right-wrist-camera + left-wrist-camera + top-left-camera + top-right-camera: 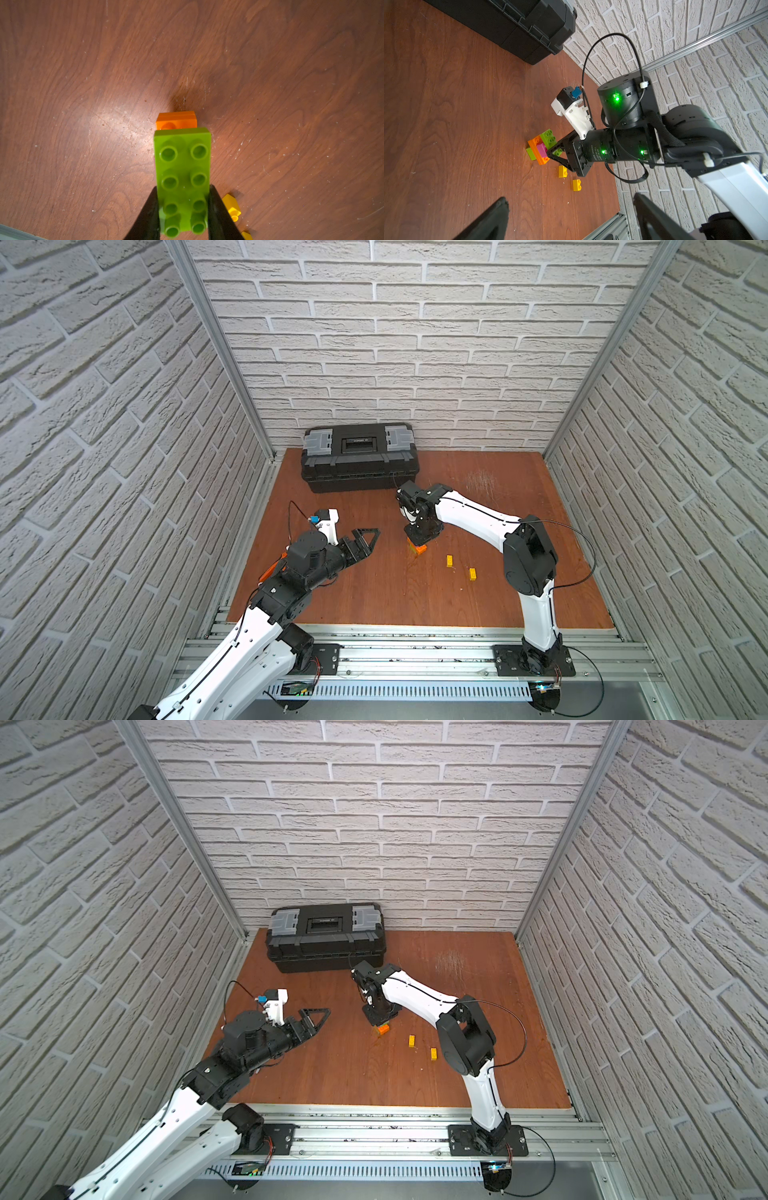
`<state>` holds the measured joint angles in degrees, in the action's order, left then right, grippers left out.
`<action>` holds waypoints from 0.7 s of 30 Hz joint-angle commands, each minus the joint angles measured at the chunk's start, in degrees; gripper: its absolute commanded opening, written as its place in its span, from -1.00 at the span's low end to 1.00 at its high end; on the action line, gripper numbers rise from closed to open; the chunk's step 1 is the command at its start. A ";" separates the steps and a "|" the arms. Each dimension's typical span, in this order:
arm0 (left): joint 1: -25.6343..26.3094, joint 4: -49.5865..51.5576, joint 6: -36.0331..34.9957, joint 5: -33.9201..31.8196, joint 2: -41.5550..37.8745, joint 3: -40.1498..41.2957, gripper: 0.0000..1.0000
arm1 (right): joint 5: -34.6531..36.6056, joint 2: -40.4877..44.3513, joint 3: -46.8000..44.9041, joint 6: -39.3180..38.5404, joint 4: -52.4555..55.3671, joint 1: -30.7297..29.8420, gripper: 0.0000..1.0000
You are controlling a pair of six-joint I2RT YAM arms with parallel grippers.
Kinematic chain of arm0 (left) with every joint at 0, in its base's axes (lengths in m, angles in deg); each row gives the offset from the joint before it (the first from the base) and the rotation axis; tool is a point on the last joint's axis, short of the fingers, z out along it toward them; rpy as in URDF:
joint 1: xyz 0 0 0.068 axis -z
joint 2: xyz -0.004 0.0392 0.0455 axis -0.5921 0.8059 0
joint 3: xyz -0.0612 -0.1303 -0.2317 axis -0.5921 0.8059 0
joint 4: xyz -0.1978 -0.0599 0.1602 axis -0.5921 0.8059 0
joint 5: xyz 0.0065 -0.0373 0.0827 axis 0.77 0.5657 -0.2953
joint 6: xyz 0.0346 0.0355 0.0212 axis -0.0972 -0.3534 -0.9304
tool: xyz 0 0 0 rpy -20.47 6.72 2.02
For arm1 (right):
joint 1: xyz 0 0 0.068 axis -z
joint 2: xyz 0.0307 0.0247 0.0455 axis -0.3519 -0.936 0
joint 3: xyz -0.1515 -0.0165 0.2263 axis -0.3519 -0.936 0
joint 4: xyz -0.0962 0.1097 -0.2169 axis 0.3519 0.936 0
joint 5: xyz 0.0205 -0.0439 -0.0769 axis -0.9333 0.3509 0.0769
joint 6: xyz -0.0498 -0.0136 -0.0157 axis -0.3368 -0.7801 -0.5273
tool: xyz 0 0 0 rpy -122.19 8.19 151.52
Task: Assemble a carrot with lego
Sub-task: Assemble the lego brick with the lego brick.
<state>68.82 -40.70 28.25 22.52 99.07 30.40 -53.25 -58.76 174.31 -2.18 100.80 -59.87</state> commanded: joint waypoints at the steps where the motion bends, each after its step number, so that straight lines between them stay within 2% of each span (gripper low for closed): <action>1: -0.26 -1.75 0.58 -0.50 -0.43 1.01 0.92 | 1.13 0.03 1.17 1.04 1.62 -0.59 -0.95; 21: -0.21 1.51 0.76 -2.00 1.60 -0.60 0.88 | 2.57 1.65 0.00 0.08 2.45 -1.43 -0.95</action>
<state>68.82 -39.67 29.10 21.41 99.90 30.71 -51.66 -58.76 174.33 -1.79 102.30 -60.92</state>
